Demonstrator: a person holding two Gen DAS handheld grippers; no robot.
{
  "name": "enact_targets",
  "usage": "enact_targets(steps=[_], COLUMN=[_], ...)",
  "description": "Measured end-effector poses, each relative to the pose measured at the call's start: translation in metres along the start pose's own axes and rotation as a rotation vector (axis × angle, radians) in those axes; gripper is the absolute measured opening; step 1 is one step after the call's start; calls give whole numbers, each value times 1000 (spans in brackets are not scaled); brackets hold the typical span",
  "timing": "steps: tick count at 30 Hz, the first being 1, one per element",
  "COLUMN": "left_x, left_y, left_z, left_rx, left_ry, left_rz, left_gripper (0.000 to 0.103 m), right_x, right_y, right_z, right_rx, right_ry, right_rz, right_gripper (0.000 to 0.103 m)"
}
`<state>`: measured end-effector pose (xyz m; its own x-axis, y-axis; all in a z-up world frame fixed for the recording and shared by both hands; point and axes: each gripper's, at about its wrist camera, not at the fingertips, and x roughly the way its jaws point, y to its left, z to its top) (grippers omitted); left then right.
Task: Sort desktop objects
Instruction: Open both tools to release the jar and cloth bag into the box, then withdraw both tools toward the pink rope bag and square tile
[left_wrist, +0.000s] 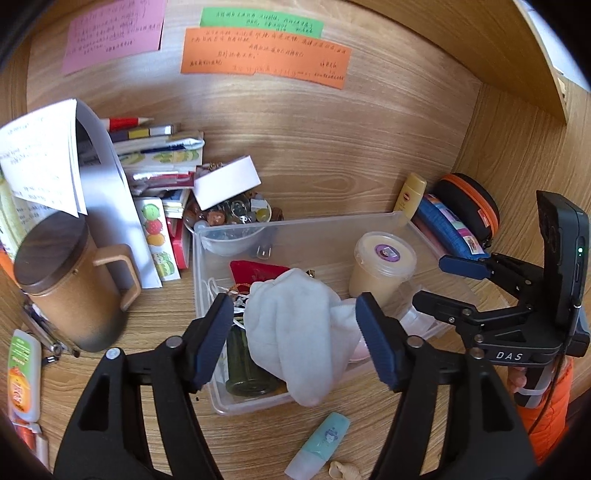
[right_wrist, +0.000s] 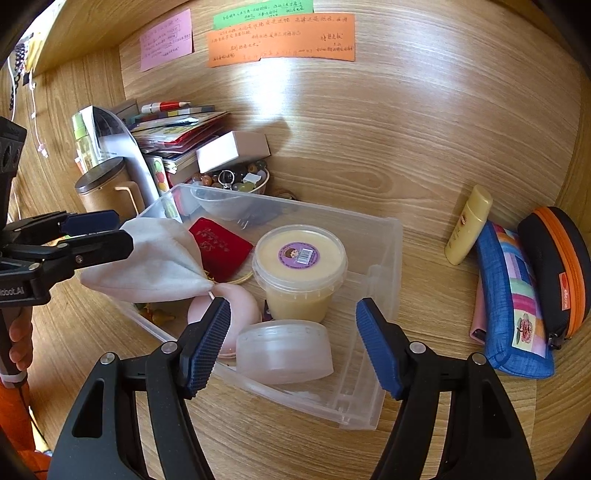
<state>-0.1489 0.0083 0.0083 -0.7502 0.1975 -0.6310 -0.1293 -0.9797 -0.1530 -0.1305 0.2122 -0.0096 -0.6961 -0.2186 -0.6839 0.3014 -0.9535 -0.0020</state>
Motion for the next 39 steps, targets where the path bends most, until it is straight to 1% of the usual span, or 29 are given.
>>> enact_targets(steps=[2, 3, 7, 11, 14, 17, 26, 33, 39], left_x=[-3, -5, -13, -22, -30, -36, -53, -66, -73], left_y=[-1, -1, -2, -4, -5, -5, -5, -11, -12], left_z=[0, 0, -2, -4, -7, -9, -21, -38, -57], left_rx=[3, 5, 7, 14, 20, 19, -7, -2, -22], left_ry=[-6, -12, -23, -42, -59, -65, -67, -72, -51], left_rz=[9, 16, 28, 53, 68, 75, 82, 104, 111], left_gripper=[76, 76, 79, 88, 92, 94, 96, 98, 98], right_x=[-2, -3, -9, -14, -20, -26, -49, -65, -74], right_y=[2, 3, 6, 9, 13, 16, 24, 32, 37], right_z=[0, 1, 1, 2, 0, -1, -14, -30, -50], right_rx=[-4, -7, -20, -33, -44, -57, -75, -85, -91], right_ry=[-7, -12, -28, -32, -38, -44, -56, -66, -57], right_rz=[0, -1, -2, -12, -14, -22, -35, -35, -38], right_gripper=[74, 76, 79, 80, 81, 83, 84, 86, 86])
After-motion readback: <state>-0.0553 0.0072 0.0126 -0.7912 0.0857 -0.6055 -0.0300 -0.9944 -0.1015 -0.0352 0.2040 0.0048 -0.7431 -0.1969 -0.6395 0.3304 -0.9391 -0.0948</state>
